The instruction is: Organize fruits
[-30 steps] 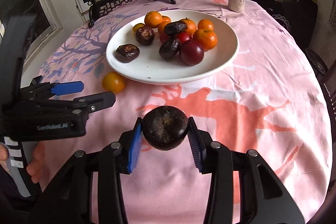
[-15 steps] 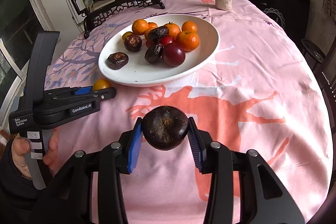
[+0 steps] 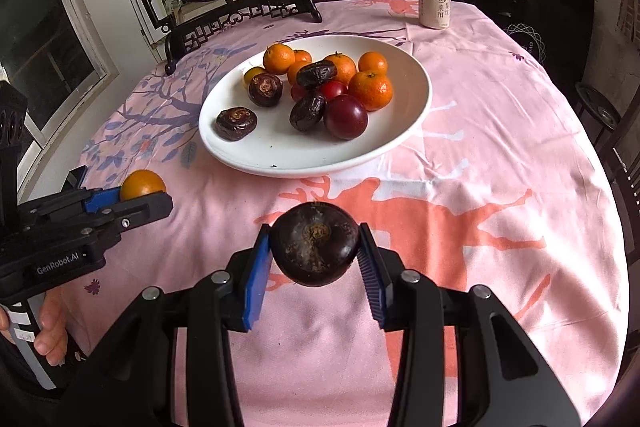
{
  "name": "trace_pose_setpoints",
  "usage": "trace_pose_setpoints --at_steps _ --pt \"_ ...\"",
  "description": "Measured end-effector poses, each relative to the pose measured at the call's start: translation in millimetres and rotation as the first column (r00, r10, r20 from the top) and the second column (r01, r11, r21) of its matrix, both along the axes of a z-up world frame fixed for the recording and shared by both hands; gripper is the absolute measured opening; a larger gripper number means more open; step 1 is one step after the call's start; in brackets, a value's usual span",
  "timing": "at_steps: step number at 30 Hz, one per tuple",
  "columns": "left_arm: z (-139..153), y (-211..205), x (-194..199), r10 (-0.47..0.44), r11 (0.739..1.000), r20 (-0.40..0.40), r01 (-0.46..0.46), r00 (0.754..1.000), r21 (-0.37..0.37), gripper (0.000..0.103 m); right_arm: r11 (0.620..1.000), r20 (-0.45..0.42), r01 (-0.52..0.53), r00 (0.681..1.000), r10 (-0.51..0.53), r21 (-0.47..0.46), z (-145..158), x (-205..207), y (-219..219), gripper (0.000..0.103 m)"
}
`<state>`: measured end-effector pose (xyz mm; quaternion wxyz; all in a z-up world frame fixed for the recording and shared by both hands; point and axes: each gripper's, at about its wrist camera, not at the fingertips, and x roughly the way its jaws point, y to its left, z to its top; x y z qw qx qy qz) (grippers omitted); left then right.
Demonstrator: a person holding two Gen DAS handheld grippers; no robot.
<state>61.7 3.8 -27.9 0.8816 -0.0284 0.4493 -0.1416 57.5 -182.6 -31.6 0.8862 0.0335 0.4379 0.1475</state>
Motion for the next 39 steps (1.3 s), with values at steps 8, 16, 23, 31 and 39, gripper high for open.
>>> trace_pose_setpoints --at_steps 8,16,23,31,39 --pt "25.5 -15.1 78.0 0.019 1.000 0.029 -0.019 0.999 0.008 0.037 0.999 0.032 0.002 0.999 -0.001 -0.038 19.9 56.6 -5.2 0.042" --pt "-5.6 -31.6 142.6 0.053 0.998 -0.070 -0.051 0.996 0.025 0.038 0.995 -0.024 0.041 0.999 -0.043 -0.086 1.8 123.6 -16.4 0.042" --pt "-12.0 -28.8 151.7 0.051 0.999 -0.082 -0.050 0.995 0.011 0.054 0.996 0.022 0.051 0.999 -0.049 -0.078 6.5 126.9 -16.9 0.066" --pt "37.0 -7.2 87.3 0.089 0.996 0.113 -0.092 0.990 0.019 0.101 0.988 0.145 0.108 0.985 -0.092 -0.107 35.9 66.6 -23.2 0.102" --pt "21.8 7.8 -4.4 0.167 0.972 0.153 -0.188 0.974 0.139 0.101 0.984 0.067 0.154 0.987 -0.148 -0.092 14.2 12.3 -21.8 0.102"
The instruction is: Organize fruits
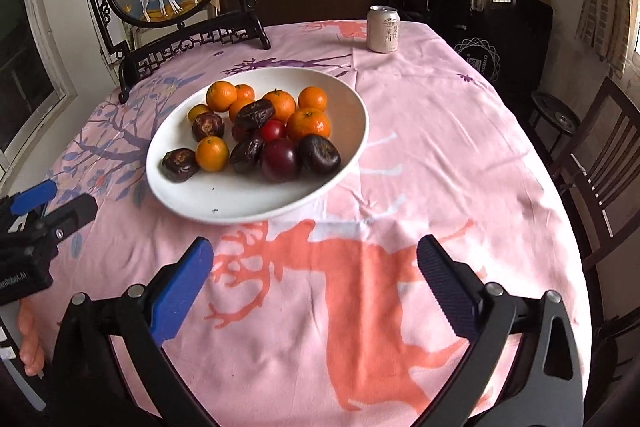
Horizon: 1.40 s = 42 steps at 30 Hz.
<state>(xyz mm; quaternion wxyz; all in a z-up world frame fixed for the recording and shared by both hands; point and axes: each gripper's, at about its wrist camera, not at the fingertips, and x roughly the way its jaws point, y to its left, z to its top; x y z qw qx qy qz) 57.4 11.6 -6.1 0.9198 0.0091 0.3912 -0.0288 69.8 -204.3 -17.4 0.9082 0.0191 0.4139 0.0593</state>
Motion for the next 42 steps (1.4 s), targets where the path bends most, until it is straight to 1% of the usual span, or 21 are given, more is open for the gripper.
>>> trace_pose_setpoints --at_steps 3,11,19,29,34,42 --pt "-5.8 5.9 -15.7 0.005 1.000 -0.027 -0.005 1.000 -0.015 0.101 1.000 0.007 -0.003 1.000 0.003 -0.014 1.9 -11.6 7.6 0.102" --pt "2.1 2.2 -34.5 0.001 1.000 0.004 -0.001 1.000 -0.006 0.101 0.997 0.024 -0.017 1.000 0.018 -0.073 13.0 -30.1 25.6 0.102" --pt "4.9 4.0 -33.0 0.023 1.000 0.005 -0.023 1.000 -0.002 0.101 0.997 0.031 -0.017 0.999 0.019 -0.075 16.6 -32.5 27.7 0.102" --pt "4.7 6.9 -31.9 0.035 0.999 0.007 -0.035 0.999 0.003 0.101 0.997 0.021 -0.015 1.000 0.017 -0.073 16.0 -30.0 28.3 0.102" --pt "4.7 10.9 -31.3 0.052 0.999 0.009 -0.052 0.999 -0.005 0.101 0.997 0.020 -0.015 1.000 0.017 -0.074 16.0 -29.2 28.8 0.102" --pt "3.4 11.7 -31.1 0.052 0.999 -0.006 -0.052 0.999 -0.002 0.101 0.997 0.024 -0.017 1.000 0.019 -0.073 16.8 -29.5 30.5 0.102"
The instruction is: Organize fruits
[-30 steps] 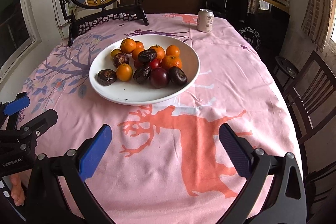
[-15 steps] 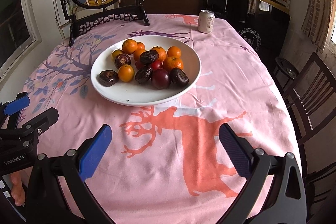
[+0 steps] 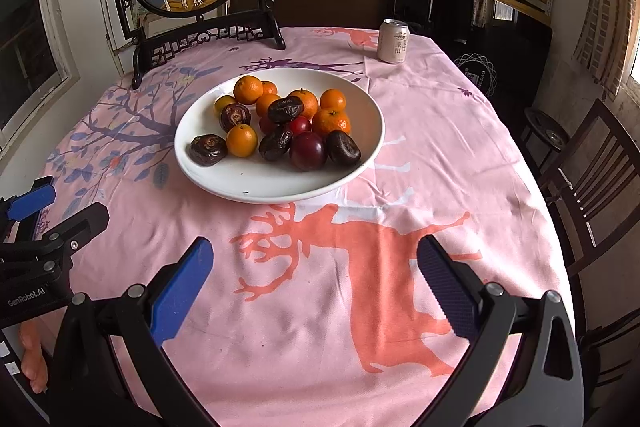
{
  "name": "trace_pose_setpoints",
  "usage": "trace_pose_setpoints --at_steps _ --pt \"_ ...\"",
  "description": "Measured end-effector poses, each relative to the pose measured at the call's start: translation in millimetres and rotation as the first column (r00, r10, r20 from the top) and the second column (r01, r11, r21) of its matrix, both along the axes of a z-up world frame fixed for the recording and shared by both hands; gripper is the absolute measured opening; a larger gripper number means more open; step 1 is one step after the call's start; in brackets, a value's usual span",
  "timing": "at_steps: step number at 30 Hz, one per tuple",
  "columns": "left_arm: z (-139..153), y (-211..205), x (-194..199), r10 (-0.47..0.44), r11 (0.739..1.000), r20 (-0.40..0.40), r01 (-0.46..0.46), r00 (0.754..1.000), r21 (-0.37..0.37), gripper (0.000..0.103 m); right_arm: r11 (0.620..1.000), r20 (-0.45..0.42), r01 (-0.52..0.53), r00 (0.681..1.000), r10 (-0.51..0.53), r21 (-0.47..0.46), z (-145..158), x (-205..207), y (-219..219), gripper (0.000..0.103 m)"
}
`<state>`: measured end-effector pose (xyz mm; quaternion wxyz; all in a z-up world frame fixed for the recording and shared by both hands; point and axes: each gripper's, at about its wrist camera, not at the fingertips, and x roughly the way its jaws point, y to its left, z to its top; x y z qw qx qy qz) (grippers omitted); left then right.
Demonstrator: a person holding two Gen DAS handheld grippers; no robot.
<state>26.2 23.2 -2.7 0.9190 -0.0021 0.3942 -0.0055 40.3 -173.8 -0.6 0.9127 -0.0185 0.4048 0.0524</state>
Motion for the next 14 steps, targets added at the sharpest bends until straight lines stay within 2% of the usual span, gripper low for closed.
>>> trace_pose_setpoints --at_steps 14 --pt "0.8 -4.3 -1.5 -0.020 1.000 -0.001 0.020 1.000 0.018 0.101 1.000 0.003 0.000 1.000 0.000 0.003 2.0 -1.0 0.3 0.102"
